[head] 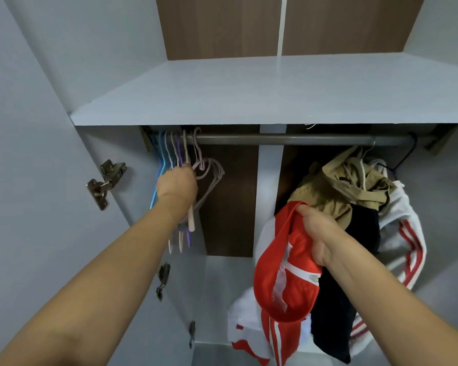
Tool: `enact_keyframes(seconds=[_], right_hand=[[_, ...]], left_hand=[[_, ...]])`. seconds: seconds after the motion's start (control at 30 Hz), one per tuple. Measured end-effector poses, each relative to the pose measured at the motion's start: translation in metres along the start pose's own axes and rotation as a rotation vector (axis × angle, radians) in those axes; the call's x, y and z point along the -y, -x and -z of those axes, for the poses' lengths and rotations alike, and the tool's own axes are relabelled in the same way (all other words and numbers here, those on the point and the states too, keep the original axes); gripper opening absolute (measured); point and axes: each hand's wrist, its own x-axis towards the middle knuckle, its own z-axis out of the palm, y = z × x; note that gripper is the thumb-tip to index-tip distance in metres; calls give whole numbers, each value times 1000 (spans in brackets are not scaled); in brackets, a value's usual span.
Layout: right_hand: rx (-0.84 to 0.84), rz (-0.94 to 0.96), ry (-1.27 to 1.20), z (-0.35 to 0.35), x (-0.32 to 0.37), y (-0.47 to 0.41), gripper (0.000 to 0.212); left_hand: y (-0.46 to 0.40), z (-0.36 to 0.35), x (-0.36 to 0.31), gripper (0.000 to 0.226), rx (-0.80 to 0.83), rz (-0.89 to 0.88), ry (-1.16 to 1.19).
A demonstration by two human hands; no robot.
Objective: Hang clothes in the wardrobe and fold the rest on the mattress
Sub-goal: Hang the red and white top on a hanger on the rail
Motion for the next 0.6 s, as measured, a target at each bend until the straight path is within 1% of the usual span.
enact_keyframes(seconds=[0.13, 0.27, 0.33, 0.4, 0.43, 0.53, 0.6], right_hand=[[-1, -20, 23, -5, 1, -4, 44], [-2, -35, 29, -13, 3, -5, 44], [-1, -45, 41, -17, 3, -6, 44], [2, -50, 39, -19, 0, -8, 44], [3, -52, 36, -20, -1, -9, 44], [4, -67, 42, -22, -5, -11, 44], [6, -78, 40, -25, -8, -13, 44]], left_hand=[[2, 4, 2, 25, 12, 125, 214], [6, 5, -1, 26, -68, 127, 370], [8, 6, -5, 29, 2, 151, 460], [11, 5, -6, 26, 92, 187, 606], [13, 5, -5, 23, 95, 196, 663], [18, 3, 0, 19, 25, 136, 701], [23, -3, 5, 16, 42, 81, 697]])
